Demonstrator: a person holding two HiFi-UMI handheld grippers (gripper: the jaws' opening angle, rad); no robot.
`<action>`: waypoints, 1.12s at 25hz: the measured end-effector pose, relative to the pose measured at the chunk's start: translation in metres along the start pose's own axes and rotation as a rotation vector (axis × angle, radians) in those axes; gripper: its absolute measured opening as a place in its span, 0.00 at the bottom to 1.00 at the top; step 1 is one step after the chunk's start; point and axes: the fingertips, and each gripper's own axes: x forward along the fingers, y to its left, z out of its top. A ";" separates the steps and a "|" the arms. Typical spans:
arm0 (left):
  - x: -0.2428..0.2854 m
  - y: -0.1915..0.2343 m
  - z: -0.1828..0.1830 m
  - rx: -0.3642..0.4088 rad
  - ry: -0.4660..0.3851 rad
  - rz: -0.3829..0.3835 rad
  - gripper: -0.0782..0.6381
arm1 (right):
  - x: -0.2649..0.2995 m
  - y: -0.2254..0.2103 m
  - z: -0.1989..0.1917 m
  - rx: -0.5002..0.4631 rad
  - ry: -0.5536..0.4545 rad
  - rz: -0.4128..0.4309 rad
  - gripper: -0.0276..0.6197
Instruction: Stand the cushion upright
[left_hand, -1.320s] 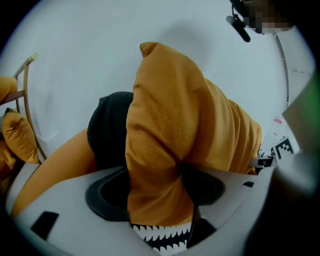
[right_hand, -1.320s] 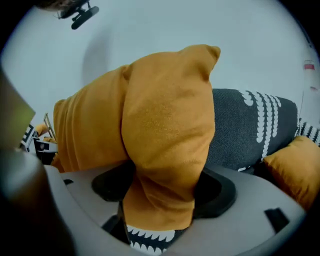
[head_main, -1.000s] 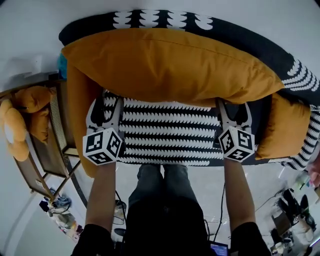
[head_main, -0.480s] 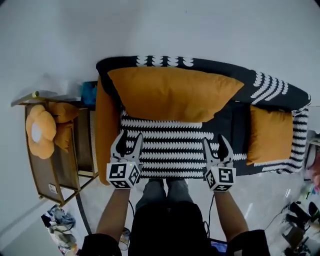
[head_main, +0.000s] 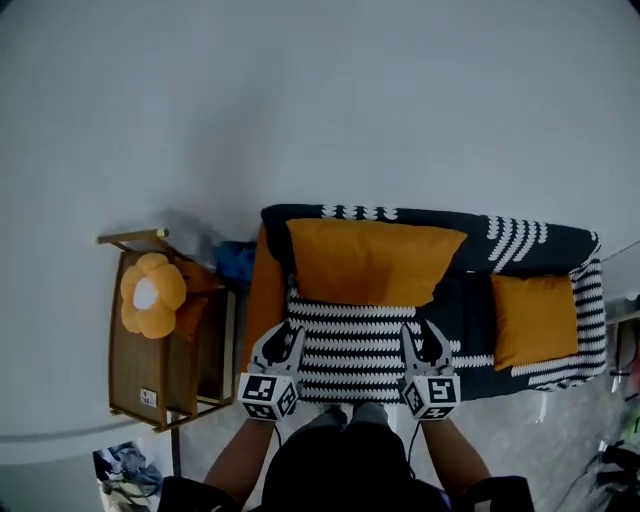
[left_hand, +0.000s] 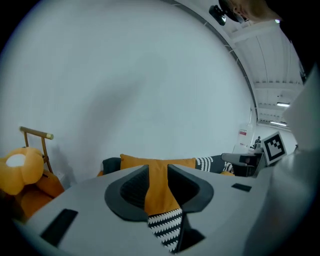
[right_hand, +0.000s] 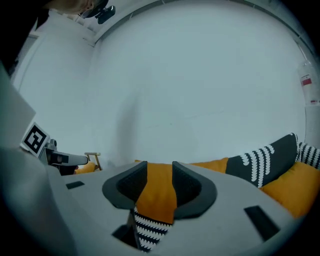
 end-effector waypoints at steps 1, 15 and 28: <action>-0.009 0.002 0.008 0.004 -0.014 0.001 0.28 | -0.002 0.007 0.009 -0.011 -0.018 0.008 0.30; -0.066 -0.007 0.084 0.144 -0.217 -0.068 0.26 | -0.051 0.044 0.065 -0.039 -0.187 0.004 0.24; -0.036 -0.223 0.095 0.252 -0.256 -0.365 0.26 | -0.237 -0.097 0.081 -0.008 -0.301 -0.297 0.23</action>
